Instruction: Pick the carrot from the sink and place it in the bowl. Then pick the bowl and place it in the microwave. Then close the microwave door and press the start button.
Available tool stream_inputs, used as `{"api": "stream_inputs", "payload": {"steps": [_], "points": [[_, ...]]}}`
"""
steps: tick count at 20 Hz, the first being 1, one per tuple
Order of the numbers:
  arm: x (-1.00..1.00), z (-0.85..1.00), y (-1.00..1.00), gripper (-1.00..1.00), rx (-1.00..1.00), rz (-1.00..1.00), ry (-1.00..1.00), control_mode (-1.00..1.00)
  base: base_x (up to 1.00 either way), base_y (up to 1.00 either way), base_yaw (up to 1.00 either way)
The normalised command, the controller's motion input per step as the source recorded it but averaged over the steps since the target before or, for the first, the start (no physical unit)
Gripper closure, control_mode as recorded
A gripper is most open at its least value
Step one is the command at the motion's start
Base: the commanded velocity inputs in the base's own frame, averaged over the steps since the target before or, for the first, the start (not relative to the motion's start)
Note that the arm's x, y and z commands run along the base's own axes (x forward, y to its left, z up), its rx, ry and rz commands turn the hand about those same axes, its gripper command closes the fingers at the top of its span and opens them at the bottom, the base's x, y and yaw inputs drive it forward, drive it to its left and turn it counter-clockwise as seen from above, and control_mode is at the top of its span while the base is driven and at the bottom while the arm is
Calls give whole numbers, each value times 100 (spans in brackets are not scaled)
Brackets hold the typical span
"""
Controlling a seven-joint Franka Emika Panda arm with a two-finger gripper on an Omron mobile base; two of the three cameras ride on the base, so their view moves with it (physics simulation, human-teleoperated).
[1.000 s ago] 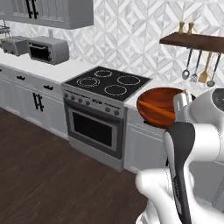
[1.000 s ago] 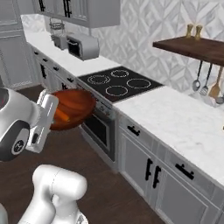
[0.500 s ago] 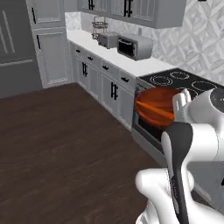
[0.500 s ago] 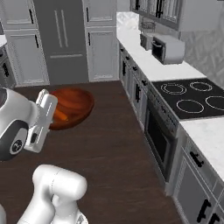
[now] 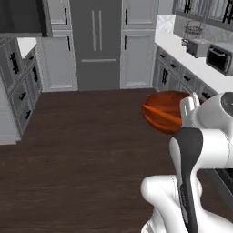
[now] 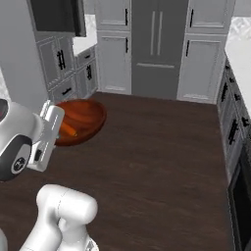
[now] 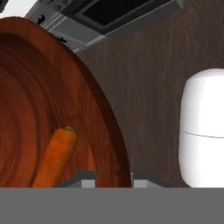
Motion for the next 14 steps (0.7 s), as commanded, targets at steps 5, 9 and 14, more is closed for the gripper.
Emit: {"api": "stream_inputs", "payload": {"steps": [5,9,14], "points": [[0,0,0,100,0,0,0,100,100,-40,62],[0,0,0,100,0,0,0,100,100,-86,47],[0,0,0,100,0,0,0,100,98,-90,48]]}}
